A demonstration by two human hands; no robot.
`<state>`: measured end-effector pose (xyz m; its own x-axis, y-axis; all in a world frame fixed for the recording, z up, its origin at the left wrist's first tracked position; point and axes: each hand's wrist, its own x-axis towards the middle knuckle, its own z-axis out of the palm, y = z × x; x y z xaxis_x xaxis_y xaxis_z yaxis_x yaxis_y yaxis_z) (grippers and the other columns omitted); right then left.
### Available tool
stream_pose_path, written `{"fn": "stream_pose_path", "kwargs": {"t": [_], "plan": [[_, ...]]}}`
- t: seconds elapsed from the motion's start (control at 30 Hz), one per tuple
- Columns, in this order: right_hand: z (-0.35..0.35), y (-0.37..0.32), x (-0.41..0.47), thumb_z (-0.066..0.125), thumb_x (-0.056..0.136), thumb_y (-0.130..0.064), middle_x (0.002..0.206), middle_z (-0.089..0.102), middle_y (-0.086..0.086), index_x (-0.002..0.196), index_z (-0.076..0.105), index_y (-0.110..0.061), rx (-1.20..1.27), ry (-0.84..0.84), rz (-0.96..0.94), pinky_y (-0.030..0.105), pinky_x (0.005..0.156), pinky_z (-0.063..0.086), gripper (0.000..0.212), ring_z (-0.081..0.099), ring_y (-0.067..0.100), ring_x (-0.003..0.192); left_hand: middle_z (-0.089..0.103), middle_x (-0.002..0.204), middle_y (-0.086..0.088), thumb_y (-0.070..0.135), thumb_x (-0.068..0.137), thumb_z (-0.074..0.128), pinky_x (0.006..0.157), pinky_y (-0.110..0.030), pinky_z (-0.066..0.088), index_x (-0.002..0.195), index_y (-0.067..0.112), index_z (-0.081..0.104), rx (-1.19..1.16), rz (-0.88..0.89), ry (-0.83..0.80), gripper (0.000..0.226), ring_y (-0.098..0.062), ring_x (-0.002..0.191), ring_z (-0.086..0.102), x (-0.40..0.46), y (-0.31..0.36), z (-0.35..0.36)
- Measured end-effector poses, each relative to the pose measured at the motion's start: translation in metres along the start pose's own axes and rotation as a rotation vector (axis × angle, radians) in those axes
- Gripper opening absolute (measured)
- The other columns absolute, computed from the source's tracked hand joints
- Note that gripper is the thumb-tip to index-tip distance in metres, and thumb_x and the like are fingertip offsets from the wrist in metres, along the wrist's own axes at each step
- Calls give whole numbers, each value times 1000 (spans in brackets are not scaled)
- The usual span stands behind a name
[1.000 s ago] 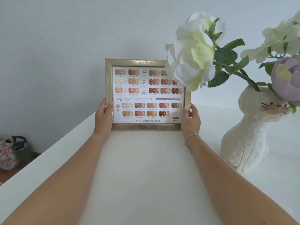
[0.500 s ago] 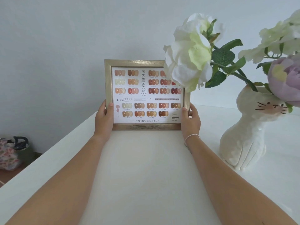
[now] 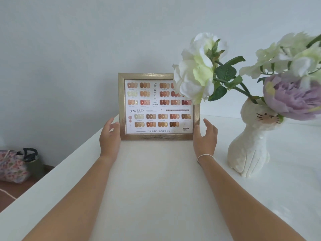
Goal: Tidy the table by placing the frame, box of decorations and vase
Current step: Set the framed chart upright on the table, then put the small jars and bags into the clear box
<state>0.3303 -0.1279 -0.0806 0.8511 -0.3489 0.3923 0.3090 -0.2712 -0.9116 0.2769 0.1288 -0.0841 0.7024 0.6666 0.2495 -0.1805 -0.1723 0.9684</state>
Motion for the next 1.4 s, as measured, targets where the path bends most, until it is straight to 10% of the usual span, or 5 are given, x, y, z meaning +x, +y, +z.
{"fn": "stream_pose_path", "kwargs": {"t": [0.3,0.9,1.4], "plan": [[-43,-19,-57,50,88,-27,131,48,4,125,50,-17,-150,-159,-116,24,96,31,38,44,19,122,55,127,-5,37,93,44,102,-41,43,129,30,50,61,0,-34,37,-24,112,55,-60,16,-38],[-151,-50,-148,57,86,-24,116,53,-6,113,59,-19,-201,-505,-261,24,92,39,28,52,15,110,54,108,4,28,94,46,77,-22,38,125,24,55,261,168,-257,32,-15,89,53,-191,51,-46],[-306,-30,-111,55,87,-27,122,53,-3,116,57,-23,-505,-390,-314,23,93,36,30,49,17,114,60,109,7,28,93,48,67,-4,38,120,29,57,257,272,-641,29,2,86,54,-274,72,82]]}}
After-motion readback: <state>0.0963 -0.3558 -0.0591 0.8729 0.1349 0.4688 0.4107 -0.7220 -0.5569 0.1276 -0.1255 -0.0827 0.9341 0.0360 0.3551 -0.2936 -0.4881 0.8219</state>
